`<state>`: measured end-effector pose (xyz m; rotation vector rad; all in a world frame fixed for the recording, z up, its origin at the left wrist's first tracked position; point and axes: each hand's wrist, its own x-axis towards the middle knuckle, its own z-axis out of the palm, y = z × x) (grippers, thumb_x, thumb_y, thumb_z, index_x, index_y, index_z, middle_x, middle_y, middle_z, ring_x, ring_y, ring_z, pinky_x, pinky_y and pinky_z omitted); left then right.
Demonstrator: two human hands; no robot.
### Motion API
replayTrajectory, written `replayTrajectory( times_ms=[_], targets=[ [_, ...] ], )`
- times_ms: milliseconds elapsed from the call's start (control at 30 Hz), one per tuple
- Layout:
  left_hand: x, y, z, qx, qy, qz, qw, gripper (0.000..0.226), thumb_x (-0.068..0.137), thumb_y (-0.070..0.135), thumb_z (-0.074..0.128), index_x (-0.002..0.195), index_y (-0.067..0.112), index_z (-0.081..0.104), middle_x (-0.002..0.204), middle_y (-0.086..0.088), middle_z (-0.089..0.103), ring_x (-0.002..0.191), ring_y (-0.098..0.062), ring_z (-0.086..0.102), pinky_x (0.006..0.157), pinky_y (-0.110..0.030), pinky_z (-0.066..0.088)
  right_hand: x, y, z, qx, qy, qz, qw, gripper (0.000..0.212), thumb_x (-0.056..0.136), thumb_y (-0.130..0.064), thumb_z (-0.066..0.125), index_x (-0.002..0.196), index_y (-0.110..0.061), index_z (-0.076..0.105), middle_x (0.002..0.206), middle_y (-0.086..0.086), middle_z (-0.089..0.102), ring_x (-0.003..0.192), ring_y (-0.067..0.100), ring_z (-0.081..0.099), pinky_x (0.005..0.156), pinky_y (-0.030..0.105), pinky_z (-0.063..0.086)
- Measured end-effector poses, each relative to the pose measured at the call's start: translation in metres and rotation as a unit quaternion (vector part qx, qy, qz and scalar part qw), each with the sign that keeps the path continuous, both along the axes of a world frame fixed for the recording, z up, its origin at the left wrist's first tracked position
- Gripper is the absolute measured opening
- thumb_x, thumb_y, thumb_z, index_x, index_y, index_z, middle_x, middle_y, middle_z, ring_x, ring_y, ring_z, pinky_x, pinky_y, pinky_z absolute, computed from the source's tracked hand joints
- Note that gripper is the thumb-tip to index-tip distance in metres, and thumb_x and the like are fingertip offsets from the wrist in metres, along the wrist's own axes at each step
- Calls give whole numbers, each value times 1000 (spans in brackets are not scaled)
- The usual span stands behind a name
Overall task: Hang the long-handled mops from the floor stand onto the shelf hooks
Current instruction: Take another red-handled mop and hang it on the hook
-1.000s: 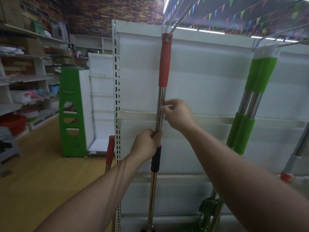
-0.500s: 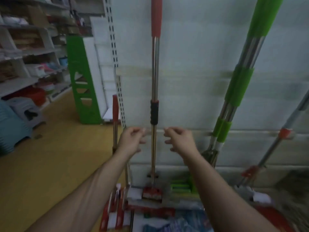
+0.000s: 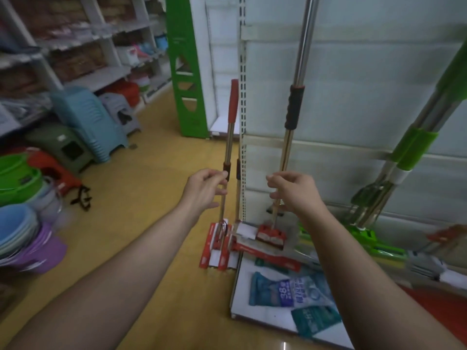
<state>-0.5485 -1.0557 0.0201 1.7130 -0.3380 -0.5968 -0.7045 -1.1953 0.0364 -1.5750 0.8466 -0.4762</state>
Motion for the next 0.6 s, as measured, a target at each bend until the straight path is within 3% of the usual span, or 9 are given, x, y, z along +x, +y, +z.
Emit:
replayTrajectory(
  times_ms=[200,300,400,600],
  targets=[
    [21,28,-10,9,-11,-21,1000,10,97,38,66,100,29,70,102,7,74,94,-17,74,76,-39,57,29,25,-5,-25,8,7,1000,3,98,-37,66,97,-35,64,103,-11,70,91,9,69,70,27,53],
    [38,44,-15,8,-12,-42,999,9,97,39,66,98,31,70,103,9,75,95,-16,74,74,-38,56,53,40,-10,-33,14,-7,999,2,98,-37,66,96,-36,64,103,-11,70,92,9,69,76,30,56],
    [66,62,-20,0,-12,-53,999,8,97,38,65,98,32,69,106,7,74,96,-15,73,74,-37,55,81,59,-16,-26,20,-38,999,18,99,-36,65,114,-28,69,109,-6,72,92,10,71,82,36,59],
    [145,95,-27,5,-11,-95,995,13,96,40,66,102,28,66,111,5,70,97,-15,71,76,-37,55,154,100,-30,-18,34,-103,994,28,101,-30,62,127,-20,67,116,0,71,90,11,71,66,27,55]
  ],
)
